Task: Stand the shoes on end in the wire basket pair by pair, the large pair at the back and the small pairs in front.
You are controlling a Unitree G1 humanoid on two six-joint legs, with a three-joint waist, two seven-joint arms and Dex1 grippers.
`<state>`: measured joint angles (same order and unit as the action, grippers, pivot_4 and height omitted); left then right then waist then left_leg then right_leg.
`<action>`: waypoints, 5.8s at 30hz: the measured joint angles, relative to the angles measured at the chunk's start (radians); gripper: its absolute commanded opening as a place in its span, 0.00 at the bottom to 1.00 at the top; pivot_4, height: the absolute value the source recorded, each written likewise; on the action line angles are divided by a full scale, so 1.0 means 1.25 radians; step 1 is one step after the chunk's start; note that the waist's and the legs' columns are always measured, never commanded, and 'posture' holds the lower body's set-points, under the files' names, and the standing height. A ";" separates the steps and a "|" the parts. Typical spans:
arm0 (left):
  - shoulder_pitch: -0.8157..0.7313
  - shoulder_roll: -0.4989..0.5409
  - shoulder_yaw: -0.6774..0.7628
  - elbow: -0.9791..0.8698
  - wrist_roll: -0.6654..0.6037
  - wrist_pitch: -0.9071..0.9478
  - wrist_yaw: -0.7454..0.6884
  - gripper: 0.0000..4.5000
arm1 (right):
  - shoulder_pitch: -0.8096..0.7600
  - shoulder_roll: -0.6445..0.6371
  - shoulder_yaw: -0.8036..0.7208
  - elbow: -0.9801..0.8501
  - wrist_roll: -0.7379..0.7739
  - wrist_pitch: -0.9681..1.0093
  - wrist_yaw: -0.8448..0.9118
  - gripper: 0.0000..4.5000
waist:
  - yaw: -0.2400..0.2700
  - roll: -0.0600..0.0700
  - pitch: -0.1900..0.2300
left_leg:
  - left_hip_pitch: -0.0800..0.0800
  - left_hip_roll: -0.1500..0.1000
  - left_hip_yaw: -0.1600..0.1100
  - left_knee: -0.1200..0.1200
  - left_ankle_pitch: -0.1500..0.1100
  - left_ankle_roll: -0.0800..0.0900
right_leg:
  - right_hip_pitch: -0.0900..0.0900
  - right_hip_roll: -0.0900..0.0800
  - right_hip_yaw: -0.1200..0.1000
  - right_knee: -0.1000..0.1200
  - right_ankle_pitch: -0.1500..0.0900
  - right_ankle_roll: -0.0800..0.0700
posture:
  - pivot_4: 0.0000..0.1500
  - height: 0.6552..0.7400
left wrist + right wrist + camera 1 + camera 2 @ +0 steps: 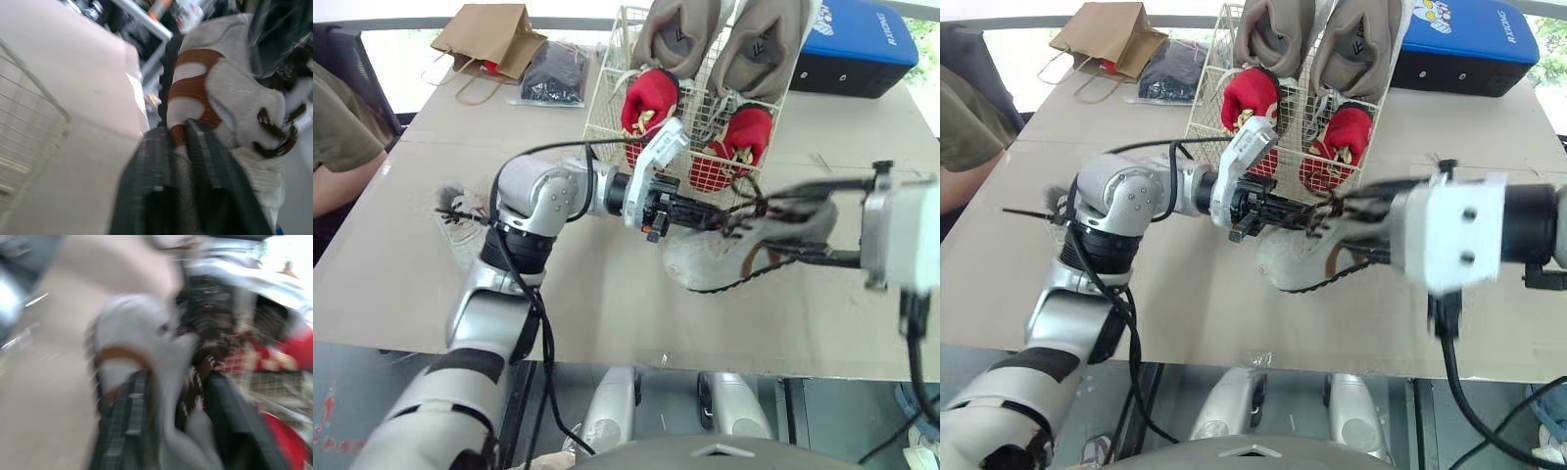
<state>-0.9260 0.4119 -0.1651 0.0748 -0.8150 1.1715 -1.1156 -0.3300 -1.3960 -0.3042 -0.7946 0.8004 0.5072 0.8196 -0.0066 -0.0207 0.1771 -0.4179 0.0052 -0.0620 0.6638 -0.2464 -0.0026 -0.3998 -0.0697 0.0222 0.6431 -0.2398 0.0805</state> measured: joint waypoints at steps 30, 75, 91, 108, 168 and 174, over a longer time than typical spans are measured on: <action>0.165 -0.106 0.186 -0.149 0.167 -0.486 0.273 0.20 | -0.249 0.648 0.207 0.176 0.334 0.290 -0.873 0.00 | -0.010 -0.001 -0.001 | 0.003 0.001 0.000 0.002 0.000 0.001 | 0.002 0.002 0.001 0.003 0.000 0.000 | 1.00 1.00; 0.539 0.200 0.249 -0.315 0.039 -0.460 0.060 0.58 | -0.059 0.792 0.393 0.006 -0.483 0.171 -0.581 0.00 | -0.010 -0.006 -0.008 | 0.028 0.004 0.005 -0.011 0.000 0.000 | 0.017 0.005 0.007 0.000 -0.003 -0.007 | 1.00 1.00; 0.539 0.214 0.249 -0.330 0.037 -0.453 0.082 0.58 | -0.205 1.033 0.306 0.062 -0.461 0.449 -0.626 0.00 | -0.025 -0.004 -0.007 | 0.027 0.004 0.002 -0.013 0.000 0.000 | 0.016 0.005 0.007 -0.002 -0.003 -0.007 | 1.00 1.00; 0.554 0.216 0.264 -0.335 0.020 -0.437 0.097 0.58 | -0.134 0.821 0.380 -0.045 -0.504 0.410 -0.538 0.00 | -0.029 -0.004 -0.007 | 0.027 0.005 0.003 -0.022 0.000 0.000 | 0.013 0.005 0.005 -0.002 -0.006 -0.010 | 1.00 1.00; 0.483 0.219 0.248 -0.289 0.023 -0.422 0.065 0.58 | -0.144 1.112 -0.003 -0.167 -0.131 0.683 -0.541 0.00 | -0.025 -0.001 -0.003 | 0.015 0.004 0.000 -0.023 0.003 -0.005 | 0.002 0.006 0.002 -0.001 -0.004 -0.008 | 1.00 1.00; 0.484 0.216 0.248 -0.289 0.022 -0.421 0.072 0.58 | -0.198 1.064 -0.016 -0.155 -0.158 0.718 -0.615 0.00 | -0.026 -0.001 -0.003 | 0.015 0.004 0.001 -0.023 0.003 -0.005 | 0.002 0.005 0.002 -0.001 -0.004 -0.008 | 1.00 1.00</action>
<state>-0.3208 0.6820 0.1453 -0.2866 -0.7872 0.6458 -1.0255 -0.5772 -0.0654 -0.3239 -0.9881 0.6034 1.4049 0.0503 -0.0386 -0.0213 0.1731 -0.3994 0.0103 -0.0614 0.6347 -0.2427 -0.0089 -0.3978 -0.0628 0.0251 0.6423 -0.2446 0.0707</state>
